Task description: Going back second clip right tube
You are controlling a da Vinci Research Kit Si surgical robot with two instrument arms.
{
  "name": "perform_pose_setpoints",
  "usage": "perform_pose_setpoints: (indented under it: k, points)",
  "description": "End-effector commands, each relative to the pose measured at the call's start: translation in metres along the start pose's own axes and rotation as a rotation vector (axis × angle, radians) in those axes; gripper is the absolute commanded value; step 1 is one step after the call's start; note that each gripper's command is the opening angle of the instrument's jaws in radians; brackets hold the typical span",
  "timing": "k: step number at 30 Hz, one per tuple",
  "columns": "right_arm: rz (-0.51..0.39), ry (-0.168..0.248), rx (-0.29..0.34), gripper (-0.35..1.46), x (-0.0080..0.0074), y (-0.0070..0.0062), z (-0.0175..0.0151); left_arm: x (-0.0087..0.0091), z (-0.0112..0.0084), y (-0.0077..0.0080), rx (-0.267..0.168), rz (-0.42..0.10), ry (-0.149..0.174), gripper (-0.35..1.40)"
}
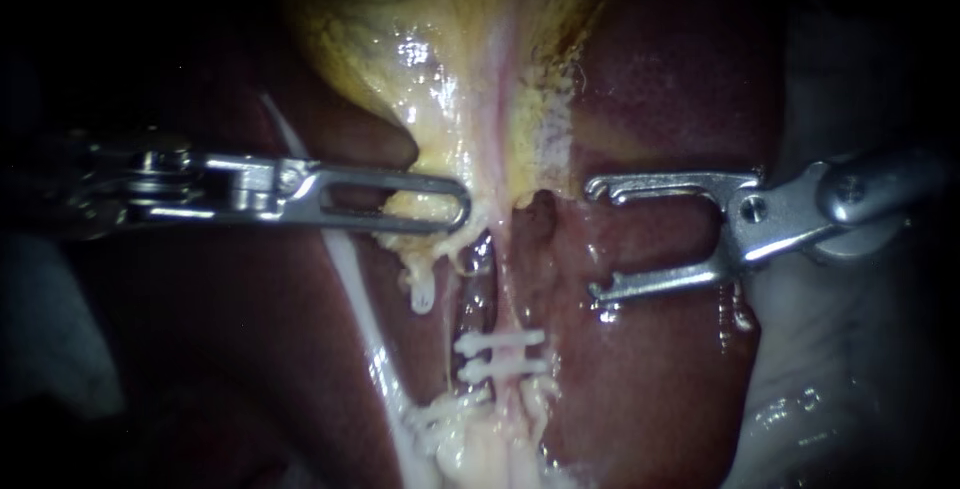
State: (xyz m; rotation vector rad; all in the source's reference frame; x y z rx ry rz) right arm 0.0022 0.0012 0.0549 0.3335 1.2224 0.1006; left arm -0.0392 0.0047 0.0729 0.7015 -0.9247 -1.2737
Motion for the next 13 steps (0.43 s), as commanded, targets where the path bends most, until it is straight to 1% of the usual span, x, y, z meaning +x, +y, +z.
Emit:
perform_pose_setpoints:
  k: [1, 13]
  points:
    - [0.0, 0.0, 0.0, 0.5, 0.0, 0.0, 0.0, 0.0, 0.0001, 0.0, 0.001, -0.001, 0.0, -0.35]
    - [0.001, 0.0, 0.001, 0.5, 0.0001, -0.0001, -0.0003, -0.0001, 0.0, -0.0005, 0.0, -0.004, -0.001, -0.35]
